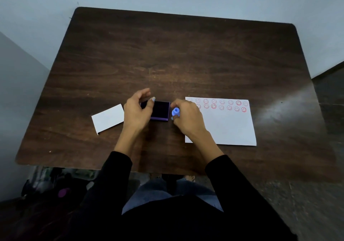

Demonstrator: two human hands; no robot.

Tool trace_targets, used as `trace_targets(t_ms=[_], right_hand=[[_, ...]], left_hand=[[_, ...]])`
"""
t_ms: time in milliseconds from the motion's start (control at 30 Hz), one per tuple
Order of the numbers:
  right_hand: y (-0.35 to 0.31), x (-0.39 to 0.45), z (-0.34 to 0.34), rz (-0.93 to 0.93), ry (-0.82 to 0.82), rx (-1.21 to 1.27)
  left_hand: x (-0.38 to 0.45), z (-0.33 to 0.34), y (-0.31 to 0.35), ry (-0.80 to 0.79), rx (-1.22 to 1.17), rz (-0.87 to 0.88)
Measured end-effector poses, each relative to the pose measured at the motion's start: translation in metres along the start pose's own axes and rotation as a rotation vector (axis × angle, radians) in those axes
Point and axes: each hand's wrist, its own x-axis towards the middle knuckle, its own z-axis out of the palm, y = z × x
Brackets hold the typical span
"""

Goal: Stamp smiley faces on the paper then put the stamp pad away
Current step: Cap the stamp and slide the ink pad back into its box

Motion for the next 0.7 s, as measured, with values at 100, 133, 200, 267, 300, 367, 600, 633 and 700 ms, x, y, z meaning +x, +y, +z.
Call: trace_targets(t_ms=[100, 133, 200, 267, 300, 367, 600, 633, 700], right_hand=[[-0.004, 0.002, -0.009, 0.007, 0.037, 0.048], [-0.008, 0.003, -0.012, -0.007, 0.077, 0.075], [-0.019, 0.005, -0.016, -0.051, 0.154, 0.131], [-0.033, 0.007, -0.013, -0.093, 0.172, 0.161], [-0.041, 0.008, -0.009, -0.118, 0.154, 0.159], [-0.057, 0.007, 0.003, -0.169, 0.085, 0.118], [-0.087, -0.009, 0.06, -0.367, -0.236, -0.153], [-0.089, -0.012, 0.066, -0.379, -0.257, -0.2], [-0.09, -0.015, 0.074, -0.397, -0.284, -0.277]], left_hand=[[-0.001, -0.006, -0.002, 0.058, -0.002, -0.003], [-0.002, -0.01, -0.003, 0.102, -0.01, -0.013], [-0.005, -0.02, -0.005, 0.219, -0.039, -0.051], [-0.009, -0.029, -0.006, 0.326, -0.037, -0.101], [-0.013, -0.034, -0.008, 0.371, -0.026, -0.122], [-0.019, -0.043, -0.012, 0.437, -0.01, -0.164], [-0.031, -0.065, -0.039, 0.391, 0.085, -0.449], [-0.034, -0.066, -0.041, 0.388, 0.097, -0.467], [-0.039, -0.067, -0.045, 0.385, 0.112, -0.501]])
